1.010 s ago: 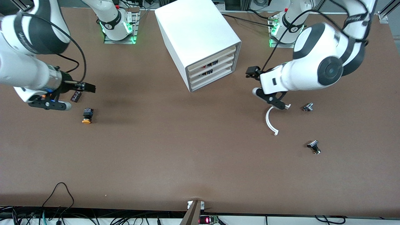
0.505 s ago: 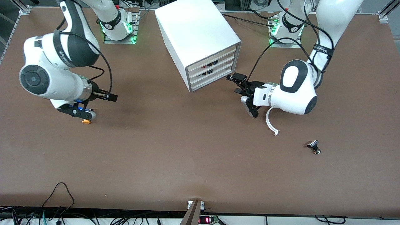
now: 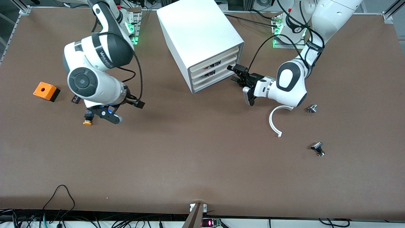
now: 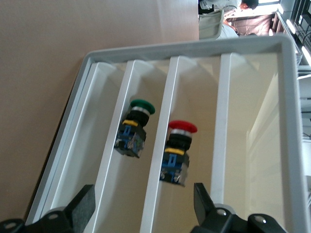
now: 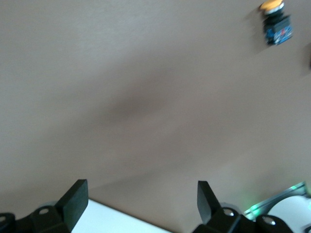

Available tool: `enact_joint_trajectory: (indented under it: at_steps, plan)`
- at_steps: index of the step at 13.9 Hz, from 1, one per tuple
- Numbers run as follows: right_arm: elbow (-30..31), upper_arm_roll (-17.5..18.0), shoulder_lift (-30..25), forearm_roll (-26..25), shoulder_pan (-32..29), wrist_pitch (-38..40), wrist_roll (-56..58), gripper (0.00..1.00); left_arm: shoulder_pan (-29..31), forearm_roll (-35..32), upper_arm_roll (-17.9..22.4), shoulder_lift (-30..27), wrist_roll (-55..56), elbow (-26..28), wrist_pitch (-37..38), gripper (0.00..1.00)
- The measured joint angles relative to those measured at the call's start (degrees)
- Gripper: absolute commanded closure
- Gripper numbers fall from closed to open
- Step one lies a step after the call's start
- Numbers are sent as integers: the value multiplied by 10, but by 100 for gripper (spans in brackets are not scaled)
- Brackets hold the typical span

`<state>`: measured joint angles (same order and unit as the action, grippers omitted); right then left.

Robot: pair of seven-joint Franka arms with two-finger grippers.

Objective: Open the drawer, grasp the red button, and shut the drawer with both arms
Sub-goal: 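Pull the drawer open with the left gripper while the right gripper approaches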

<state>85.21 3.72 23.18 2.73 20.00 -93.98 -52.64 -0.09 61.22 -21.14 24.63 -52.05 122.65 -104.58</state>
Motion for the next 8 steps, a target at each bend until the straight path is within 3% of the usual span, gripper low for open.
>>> enact_joint_trajectory:
  at_steps: [4,8]
  plan:
    - [-55,0,31,37,22,-1,-73,1,-1,39,-1,1,-50,27,2,18]
    - [-103,0,59,55,36,-1,-128,1,-3,58,-3,23,-97,42,4,37]
